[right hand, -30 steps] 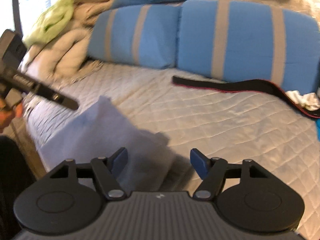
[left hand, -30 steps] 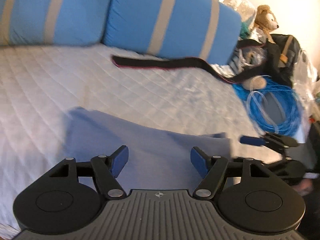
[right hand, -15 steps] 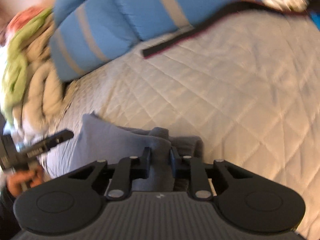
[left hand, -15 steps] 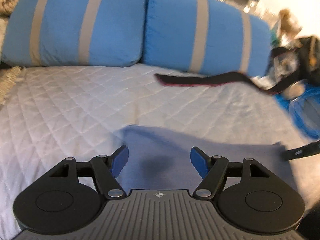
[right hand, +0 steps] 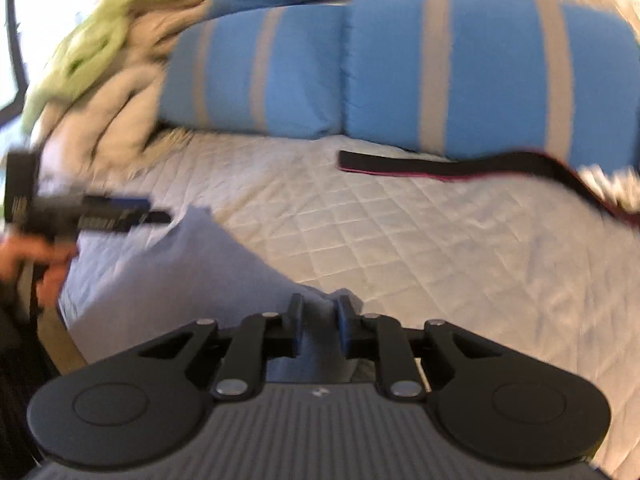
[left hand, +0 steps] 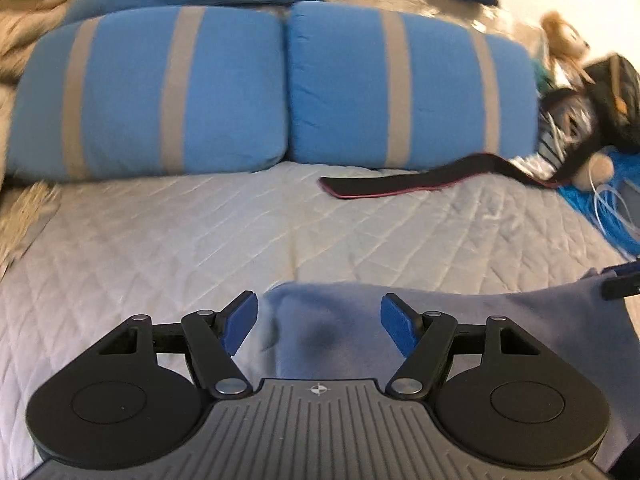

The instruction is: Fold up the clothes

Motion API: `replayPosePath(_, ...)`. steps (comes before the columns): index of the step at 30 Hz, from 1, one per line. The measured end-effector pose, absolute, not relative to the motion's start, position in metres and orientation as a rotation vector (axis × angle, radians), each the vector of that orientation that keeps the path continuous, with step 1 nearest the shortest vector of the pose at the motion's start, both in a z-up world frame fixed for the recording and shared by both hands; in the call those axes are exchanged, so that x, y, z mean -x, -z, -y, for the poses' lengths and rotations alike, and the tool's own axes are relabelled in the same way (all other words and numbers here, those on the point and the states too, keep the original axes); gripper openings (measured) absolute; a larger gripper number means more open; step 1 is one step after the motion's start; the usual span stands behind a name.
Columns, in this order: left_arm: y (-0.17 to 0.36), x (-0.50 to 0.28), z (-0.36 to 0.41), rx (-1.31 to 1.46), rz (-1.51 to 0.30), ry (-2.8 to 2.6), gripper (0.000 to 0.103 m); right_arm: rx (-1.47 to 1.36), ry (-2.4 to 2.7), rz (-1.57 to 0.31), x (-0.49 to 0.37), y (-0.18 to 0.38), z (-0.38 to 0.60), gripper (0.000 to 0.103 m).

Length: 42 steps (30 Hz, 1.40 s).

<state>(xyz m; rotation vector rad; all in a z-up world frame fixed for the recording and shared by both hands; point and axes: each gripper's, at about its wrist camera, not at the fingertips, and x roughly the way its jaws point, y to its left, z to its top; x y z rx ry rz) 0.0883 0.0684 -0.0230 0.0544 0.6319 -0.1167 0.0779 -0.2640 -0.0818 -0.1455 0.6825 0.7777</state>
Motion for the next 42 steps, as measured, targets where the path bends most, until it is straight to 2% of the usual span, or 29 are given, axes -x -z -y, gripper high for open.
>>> replayPosePath(4,0.038,-0.117,-0.062,-0.030,-0.689,0.171,0.067,0.235,-0.717,-0.698,-0.080,0.087,0.256,0.019)
replayPosePath(6,0.047,-0.127,-0.063,0.017,-0.713,0.167,0.067,0.226,-0.672,-0.720,-0.086,0.088,0.259,0.030)
replayPosePath(7,0.049,-0.127,-0.064,0.022,-0.716,0.155,0.067,0.210,-0.652,-0.729,-0.088,0.088,0.263,0.032)
replayPosePath(8,0.049,-0.125,-0.065,0.016,-0.716,0.139,0.067,0.196,-0.640,-0.730,-0.089,0.087,0.266,0.042)
replayPosePath(9,0.048,-0.121,-0.066,0.006,-0.715,0.122,0.067,0.198,-0.654,-0.726,-0.088,0.083,0.260,0.046)
replayPosePath(13,0.035,-0.092,-0.070,-0.021,-0.704,0.062,0.067,0.205,-0.707,-0.709,-0.086,0.068,0.237,0.048)
replayPosePath(18,0.026,-0.064,-0.071,-0.007,-0.703,0.140,0.067,0.214,-0.773,-0.686,-0.083,0.049,0.209,0.063)
replayPosePath(26,0.027,-0.054,-0.064,-0.061,-0.754,0.166,0.067,0.246,-0.874,-0.675,-0.089,0.032,0.144,0.065)
replayPosePath(35,0.041,-0.051,-0.056,-0.115,-0.787,0.145,0.067,0.360,-0.959,-0.741,-0.124,0.067,0.016,0.063)
replayPosePath(38,0.046,-0.051,-0.055,-0.119,-0.789,0.139,0.067,0.416,-0.960,-0.764,-0.129,0.087,-0.016,0.058)
replayPosePath(40,0.050,-0.051,-0.054,-0.127,-0.795,0.134,0.067,0.453,-0.938,-0.809,-0.134,0.101,-0.033,0.044)
replayPosePath(41,0.052,-0.051,-0.054,-0.130,-0.799,0.129,0.068,0.466,-0.926,-0.832,-0.137,0.107,-0.039,0.011)
replayPosePath(42,0.054,-0.051,-0.054,-0.130,-0.802,0.124,0.068,0.459,-0.905,-0.851,-0.140,0.111,-0.041,0.009)
